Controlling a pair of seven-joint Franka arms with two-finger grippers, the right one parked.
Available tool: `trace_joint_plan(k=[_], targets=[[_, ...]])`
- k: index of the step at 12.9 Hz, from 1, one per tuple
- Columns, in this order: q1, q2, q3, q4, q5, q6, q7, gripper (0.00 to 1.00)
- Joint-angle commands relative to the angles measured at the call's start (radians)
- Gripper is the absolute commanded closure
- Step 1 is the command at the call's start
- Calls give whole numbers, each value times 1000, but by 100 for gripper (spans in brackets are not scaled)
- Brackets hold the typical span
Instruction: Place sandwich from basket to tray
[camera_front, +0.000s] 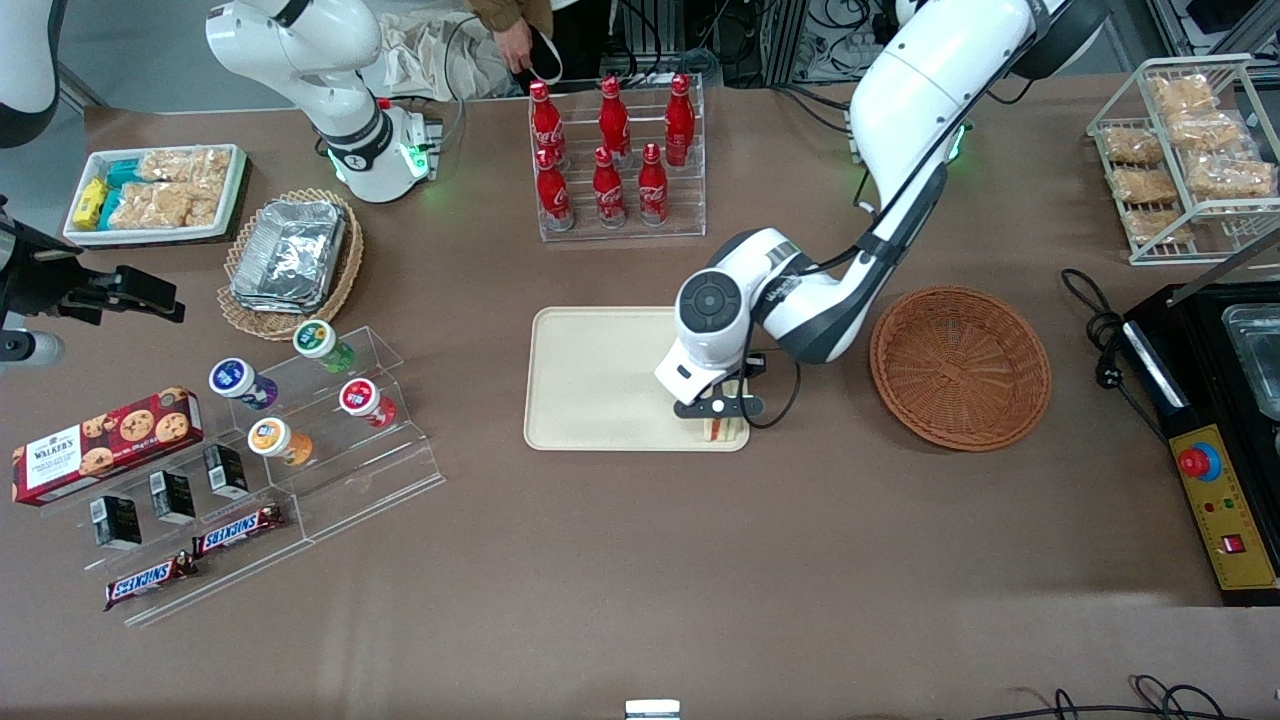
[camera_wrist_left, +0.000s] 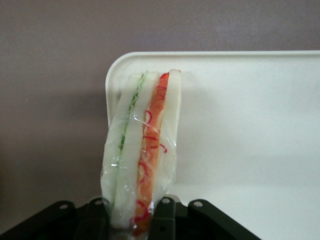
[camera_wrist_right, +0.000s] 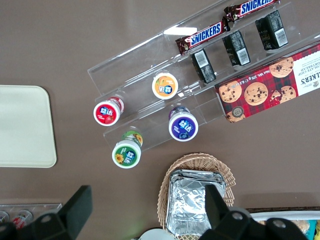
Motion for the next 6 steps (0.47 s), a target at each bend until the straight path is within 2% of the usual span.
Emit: trace_joint_plan(k=[1, 6], targets=[[-7, 13, 4, 7, 35, 20, -40, 0], [5, -24, 2, 57, 16, 11, -69, 0]])
